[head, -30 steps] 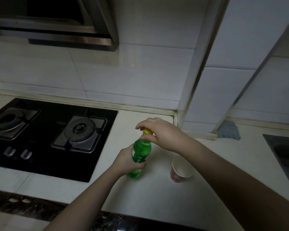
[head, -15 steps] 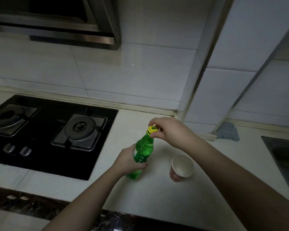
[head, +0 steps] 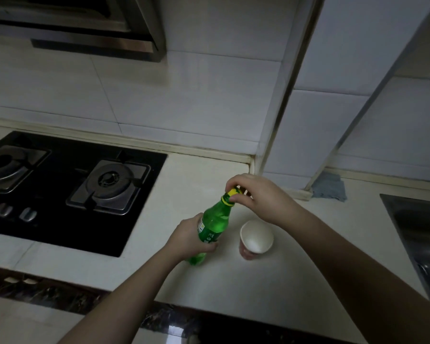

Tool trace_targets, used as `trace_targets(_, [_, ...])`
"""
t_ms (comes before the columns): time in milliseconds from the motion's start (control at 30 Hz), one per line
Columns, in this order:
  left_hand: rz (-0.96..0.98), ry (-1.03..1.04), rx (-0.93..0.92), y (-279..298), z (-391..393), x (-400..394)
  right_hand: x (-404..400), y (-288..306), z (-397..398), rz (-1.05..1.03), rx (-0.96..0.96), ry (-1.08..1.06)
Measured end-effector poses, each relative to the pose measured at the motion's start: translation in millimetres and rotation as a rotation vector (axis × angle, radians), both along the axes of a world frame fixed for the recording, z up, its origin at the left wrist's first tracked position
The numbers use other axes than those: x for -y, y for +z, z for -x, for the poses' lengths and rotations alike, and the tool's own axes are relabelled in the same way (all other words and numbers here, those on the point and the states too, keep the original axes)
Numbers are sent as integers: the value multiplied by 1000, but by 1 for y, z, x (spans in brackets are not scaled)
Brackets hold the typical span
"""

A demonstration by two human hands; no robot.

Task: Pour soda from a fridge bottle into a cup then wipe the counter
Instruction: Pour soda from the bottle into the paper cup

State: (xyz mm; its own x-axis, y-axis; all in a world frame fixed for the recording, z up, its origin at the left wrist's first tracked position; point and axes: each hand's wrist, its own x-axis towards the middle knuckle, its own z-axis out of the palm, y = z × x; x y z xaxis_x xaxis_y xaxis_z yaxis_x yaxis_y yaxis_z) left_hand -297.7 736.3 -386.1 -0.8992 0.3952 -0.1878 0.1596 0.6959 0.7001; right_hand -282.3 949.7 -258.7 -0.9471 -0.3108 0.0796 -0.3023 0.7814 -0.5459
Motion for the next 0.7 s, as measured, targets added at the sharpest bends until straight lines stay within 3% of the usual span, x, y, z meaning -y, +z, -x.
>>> trace_targets(233, [114, 0, -26, 5, -14, -12, -45, -21, -18, 190, 34, -116])
trace_targets(700, [416, 7, -30, -10, -51, -25, -95, -121, -51, 705, 308, -419])
